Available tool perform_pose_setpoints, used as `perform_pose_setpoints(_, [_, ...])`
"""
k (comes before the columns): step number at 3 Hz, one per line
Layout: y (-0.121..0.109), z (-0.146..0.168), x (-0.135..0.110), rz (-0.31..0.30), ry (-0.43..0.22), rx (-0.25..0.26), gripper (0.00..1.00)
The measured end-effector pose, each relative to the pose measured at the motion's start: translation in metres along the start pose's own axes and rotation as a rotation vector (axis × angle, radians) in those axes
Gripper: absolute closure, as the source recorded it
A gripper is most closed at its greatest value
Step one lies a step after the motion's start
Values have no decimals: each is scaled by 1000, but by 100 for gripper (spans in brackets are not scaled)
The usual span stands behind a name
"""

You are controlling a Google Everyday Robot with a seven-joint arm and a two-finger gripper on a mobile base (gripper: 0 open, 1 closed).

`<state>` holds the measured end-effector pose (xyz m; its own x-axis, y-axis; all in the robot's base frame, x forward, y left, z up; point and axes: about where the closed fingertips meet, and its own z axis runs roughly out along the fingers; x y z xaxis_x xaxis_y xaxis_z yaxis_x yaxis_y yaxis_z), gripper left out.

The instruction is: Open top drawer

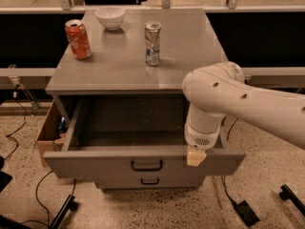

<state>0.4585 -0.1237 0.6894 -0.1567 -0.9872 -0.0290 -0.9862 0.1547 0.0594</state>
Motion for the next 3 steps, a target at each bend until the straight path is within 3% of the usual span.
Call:
perform_pose_setpoints(1, [1,-1,0,0,0,1,63])
perform_pose_setpoints(3, [2,-2,1,0,2,3,16])
